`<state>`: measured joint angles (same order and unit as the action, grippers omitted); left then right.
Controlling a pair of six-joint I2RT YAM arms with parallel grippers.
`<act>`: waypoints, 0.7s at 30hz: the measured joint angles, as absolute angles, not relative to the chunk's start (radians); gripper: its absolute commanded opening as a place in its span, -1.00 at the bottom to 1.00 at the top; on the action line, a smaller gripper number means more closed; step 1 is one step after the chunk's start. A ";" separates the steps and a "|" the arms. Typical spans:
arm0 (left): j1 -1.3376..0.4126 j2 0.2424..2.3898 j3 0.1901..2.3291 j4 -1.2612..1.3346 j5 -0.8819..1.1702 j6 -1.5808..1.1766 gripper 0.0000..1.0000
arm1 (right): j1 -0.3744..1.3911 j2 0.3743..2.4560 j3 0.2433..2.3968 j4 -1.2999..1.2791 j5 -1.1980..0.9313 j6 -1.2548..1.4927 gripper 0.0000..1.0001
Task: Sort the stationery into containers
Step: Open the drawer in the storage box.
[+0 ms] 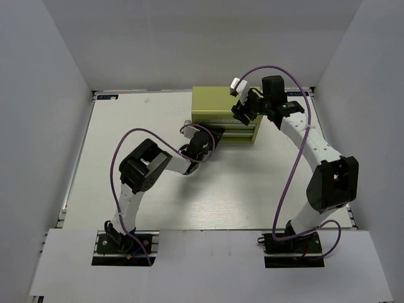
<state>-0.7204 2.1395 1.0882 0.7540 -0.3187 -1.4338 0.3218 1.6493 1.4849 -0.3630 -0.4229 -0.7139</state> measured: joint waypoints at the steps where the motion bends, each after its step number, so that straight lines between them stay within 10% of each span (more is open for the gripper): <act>1: -0.722 2.140 1.089 0.754 -0.324 -1.438 -0.07 | 0.322 1.649 1.485 -0.365 -0.424 -0.714 0.34; 21: -0.735 2.144 1.082 0.773 -0.359 -1.503 -1.00 | 0.321 1.652 1.488 -0.421 -0.403 -0.778 0.40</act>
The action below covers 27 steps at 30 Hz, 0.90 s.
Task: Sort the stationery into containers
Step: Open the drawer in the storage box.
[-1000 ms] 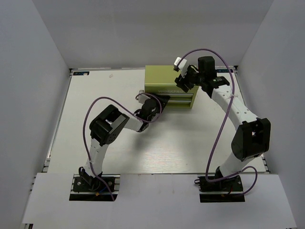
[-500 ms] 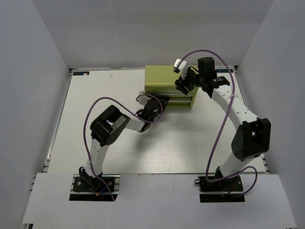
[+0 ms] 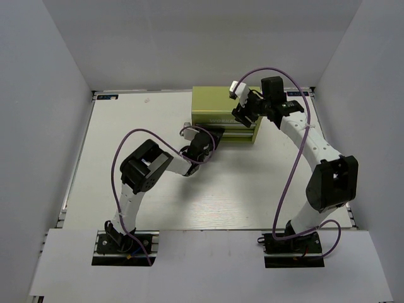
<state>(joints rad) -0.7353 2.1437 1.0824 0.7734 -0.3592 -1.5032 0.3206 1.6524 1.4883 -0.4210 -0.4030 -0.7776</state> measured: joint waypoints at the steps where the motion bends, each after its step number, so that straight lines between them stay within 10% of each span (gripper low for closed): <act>1: -0.735 2.144 1.076 0.782 -0.361 -1.505 -1.00 | 0.321 1.659 1.496 -0.425 -0.393 -0.778 0.37; 27: -0.815 1.959 0.767 0.888 -0.307 -1.529 -0.90 | 0.334 1.750 1.629 -0.513 -0.289 -0.735 0.34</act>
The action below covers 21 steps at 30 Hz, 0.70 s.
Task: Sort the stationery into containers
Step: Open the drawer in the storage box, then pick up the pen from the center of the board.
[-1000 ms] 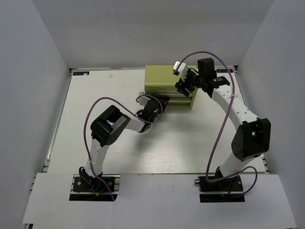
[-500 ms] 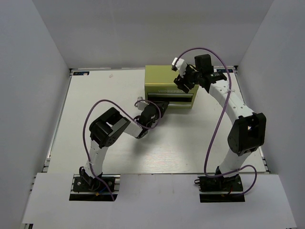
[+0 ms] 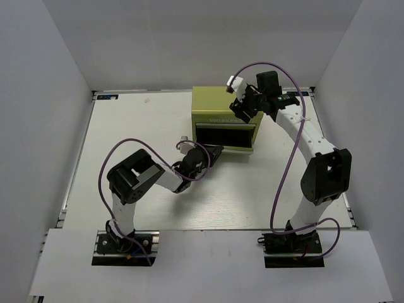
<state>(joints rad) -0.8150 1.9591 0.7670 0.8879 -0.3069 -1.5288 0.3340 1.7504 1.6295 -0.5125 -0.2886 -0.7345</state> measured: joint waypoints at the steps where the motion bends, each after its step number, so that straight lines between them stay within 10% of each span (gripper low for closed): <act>1: -0.816 1.954 0.764 0.882 -0.305 -1.529 -0.72 | 0.334 1.751 1.631 -0.514 -0.288 -0.735 0.34; 3: -0.816 1.951 0.764 0.875 -0.302 -1.530 -0.11 | 0.334 1.752 1.633 -0.516 -0.288 -0.735 0.34; 6: -0.813 1.945 0.760 0.851 -0.295 -1.501 0.22 | 0.334 1.752 1.633 -0.516 -0.290 -0.735 0.37; 21: -0.812 1.693 0.749 0.604 -0.145 -1.253 0.46 | 0.325 1.663 1.527 -0.488 -0.302 -0.771 0.43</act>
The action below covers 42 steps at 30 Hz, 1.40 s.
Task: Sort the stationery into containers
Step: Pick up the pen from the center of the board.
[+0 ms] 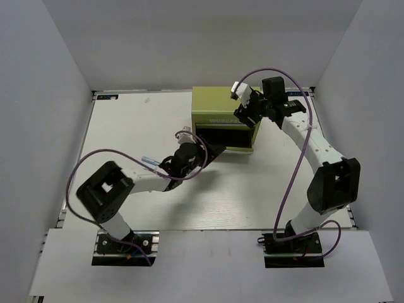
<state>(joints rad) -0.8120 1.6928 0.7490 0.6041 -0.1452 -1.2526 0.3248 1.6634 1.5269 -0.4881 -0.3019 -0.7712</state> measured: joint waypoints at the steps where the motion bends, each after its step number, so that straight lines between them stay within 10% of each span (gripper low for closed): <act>1: -0.813 1.648 0.738 0.575 -0.140 -1.236 0.46 | 0.324 1.642 1.507 -0.489 -0.306 -0.779 0.43; 5: -0.820 1.428 0.693 0.393 -0.124 -1.164 0.33 | 0.323 1.560 1.467 -0.502 -0.381 -0.823 0.14; 11: -0.822 1.114 0.615 -0.010 -0.162 -1.132 -1.00 | 0.377 1.521 1.467 -0.561 -0.557 -0.880 -0.64; 15: -0.820 0.812 0.519 -0.310 -0.235 -1.154 -0.90 | 0.497 1.575 1.487 -0.609 -0.597 -0.877 -0.50; 20: -0.819 0.433 0.449 -0.572 -0.292 -1.234 0.10 | 0.649 1.731 1.604 -0.627 -0.591 -0.809 0.25; 42: -0.811 0.356 0.594 -1.089 -0.342 -1.312 0.15 | 0.957 2.328 1.965 -0.422 -0.295 -0.366 0.39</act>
